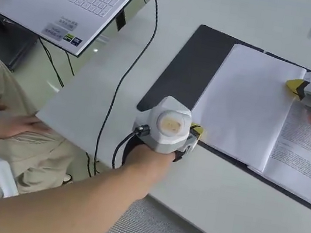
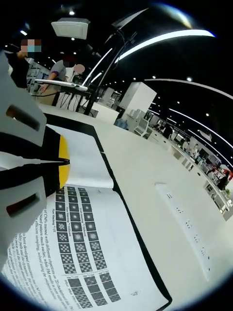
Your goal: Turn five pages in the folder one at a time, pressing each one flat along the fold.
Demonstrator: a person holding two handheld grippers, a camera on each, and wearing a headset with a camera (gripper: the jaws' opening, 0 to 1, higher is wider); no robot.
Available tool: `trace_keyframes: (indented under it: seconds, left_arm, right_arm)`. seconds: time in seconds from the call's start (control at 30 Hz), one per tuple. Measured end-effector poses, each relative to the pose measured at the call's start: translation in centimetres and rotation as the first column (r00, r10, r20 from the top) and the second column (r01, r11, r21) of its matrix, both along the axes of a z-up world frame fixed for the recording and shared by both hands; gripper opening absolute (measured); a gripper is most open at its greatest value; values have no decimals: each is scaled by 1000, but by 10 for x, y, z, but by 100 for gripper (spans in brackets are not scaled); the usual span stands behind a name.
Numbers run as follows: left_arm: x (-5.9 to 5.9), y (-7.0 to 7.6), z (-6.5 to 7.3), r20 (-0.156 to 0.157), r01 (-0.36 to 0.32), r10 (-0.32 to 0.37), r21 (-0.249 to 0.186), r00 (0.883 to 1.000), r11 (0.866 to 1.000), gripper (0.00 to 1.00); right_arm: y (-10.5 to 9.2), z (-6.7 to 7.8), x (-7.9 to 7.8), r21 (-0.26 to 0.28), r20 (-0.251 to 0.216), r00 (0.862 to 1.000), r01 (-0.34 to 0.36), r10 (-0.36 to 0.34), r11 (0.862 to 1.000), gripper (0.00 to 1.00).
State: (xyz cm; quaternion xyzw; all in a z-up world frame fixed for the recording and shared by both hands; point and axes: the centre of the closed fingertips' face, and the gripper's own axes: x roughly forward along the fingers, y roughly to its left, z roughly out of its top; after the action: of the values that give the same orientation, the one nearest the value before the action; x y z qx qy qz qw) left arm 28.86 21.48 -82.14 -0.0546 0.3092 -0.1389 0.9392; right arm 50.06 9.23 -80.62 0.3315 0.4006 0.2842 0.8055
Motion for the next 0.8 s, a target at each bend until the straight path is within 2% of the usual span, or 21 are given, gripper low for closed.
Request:
trace_keyframes:
  seconds: [0.03,0.1,0.3,0.4,0.53,0.67,0.77,0.8]
  left_arm:
    - [-1,0,1,1,-1,1,-1,1000,1000,0]
    - [-1,0,1,0,-3,3,-3,1000,1000,0]
    - [-2,0,3,5,-3,3,0,1000,1000,0]
    - [-4,-1,5,6,0,0,5,1000,1000,0]
    - [-2,0,3,2,2,-2,7,1000,1000,0]
    - [-1,0,2,-2,5,-5,11,1000,1000,0]
    - [-2,-1,3,-1,6,-6,13,1000,1000,0]
    - [-2,-1,3,-1,6,-6,13,1000,1000,0]
  right_arm:
    - [-1,-1,3,-15,10,1000,4,-3,1000,0]
    - [-1,0,8,-6,0,1000,16,-16,1000,0]
    - [-4,1,29,-24,5,998,61,-61,998,0]
    - [-5,2,36,-71,33,998,56,-54,996,0]
    - [-5,3,42,-99,46,997,61,-57,993,0]
    - [-8,0,43,-81,22,997,80,-79,993,0]
    - [-8,0,36,-61,-24,997,76,-78,995,0]
    - [-8,-1,35,-59,-26,997,71,-73,996,0]
